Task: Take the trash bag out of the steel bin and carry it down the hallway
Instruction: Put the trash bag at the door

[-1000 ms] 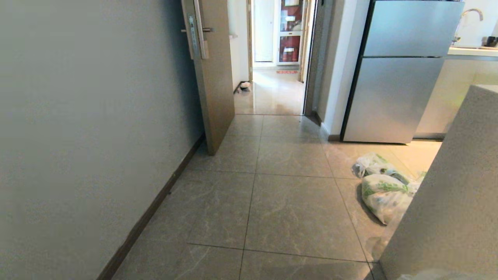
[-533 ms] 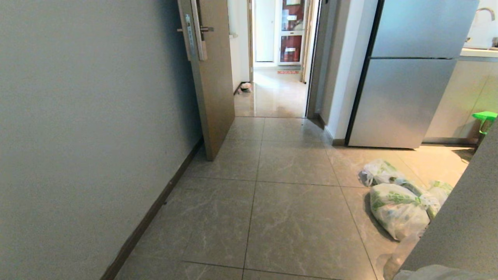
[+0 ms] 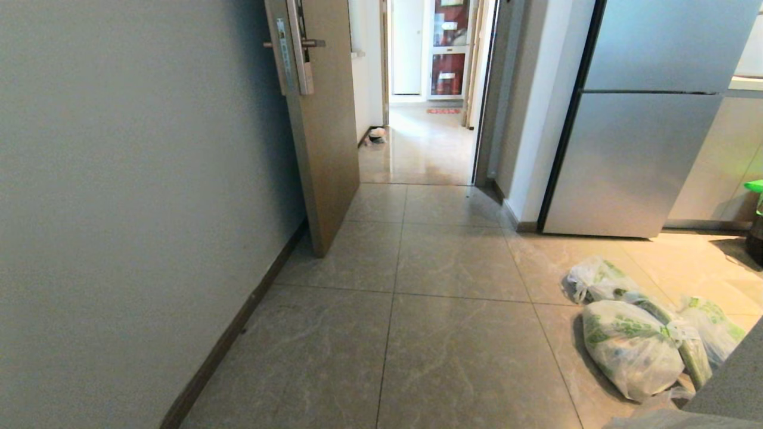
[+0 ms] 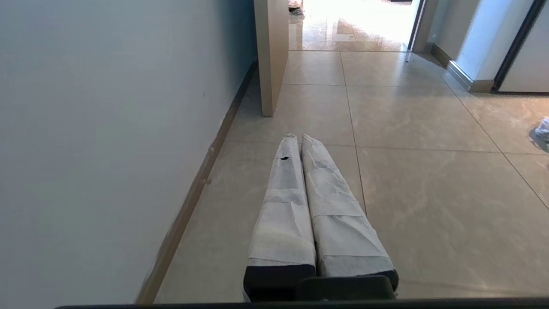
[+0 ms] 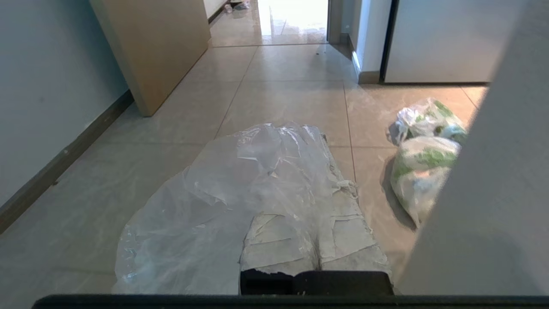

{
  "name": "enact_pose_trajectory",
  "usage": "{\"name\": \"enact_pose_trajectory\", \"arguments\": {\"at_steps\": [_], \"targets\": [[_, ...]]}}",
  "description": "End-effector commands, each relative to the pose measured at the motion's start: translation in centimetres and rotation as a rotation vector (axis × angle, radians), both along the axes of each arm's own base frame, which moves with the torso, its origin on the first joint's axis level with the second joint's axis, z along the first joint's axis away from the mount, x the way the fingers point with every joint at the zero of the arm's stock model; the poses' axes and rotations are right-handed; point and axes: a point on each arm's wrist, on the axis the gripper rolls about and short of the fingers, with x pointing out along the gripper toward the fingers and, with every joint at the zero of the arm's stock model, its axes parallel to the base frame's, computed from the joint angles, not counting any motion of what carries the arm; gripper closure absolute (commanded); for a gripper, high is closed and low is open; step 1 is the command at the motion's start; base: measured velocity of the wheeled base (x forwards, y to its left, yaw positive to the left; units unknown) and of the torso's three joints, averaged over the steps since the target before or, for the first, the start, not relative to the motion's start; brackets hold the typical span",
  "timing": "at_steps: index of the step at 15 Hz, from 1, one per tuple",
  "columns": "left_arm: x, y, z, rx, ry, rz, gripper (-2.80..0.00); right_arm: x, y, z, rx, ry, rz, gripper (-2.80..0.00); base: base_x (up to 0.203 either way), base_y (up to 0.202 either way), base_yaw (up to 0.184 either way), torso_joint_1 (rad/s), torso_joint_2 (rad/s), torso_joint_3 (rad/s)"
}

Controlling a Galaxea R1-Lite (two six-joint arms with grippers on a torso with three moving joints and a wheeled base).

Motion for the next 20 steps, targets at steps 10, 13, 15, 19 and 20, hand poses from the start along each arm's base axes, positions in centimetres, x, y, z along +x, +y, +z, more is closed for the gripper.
{"name": "enact_pose_trajectory", "arguments": {"at_steps": [10, 13, 15, 19, 20], "targets": [[0.02, 0.00, -0.10, -0.002, 0.005, 0.001, 0.00, 0.02, 0.00, -0.02, 0.001, 0.001, -0.001, 0.00, 0.191, 0.000, 0.001, 0.002, 0.00, 0.002], [0.03, 0.00, -0.10, -0.003, 0.005, 0.001, 0.00, 0.02, 0.00, -0.04, -0.001, 0.002, 0.000, 0.00, 0.195, 0.000, 0.001, 0.002, 0.00, 0.001], [0.02, 0.00, -0.08, -0.002, 0.004, 0.001, 0.00, 0.00, 0.00, -0.04, 0.001, -0.001, 0.000, 0.00, 0.191, 0.000, 0.002, 0.005, 0.00, 0.003], [0.01, 0.00, -0.04, 0.000, 0.002, 0.001, 0.00, 0.01, 0.00, -0.04, 0.002, 0.001, 0.000, 0.00, 0.191, 0.000, 0.000, 0.005, 0.00, 0.001], [0.03, 0.00, -0.09, 0.000, 0.004, 0.001, 0.00, 0.00, 0.00, -0.04, 0.001, -0.001, 0.000, 0.00, 0.193, 0.000, 0.001, 0.005, 0.00, 0.002]]}}
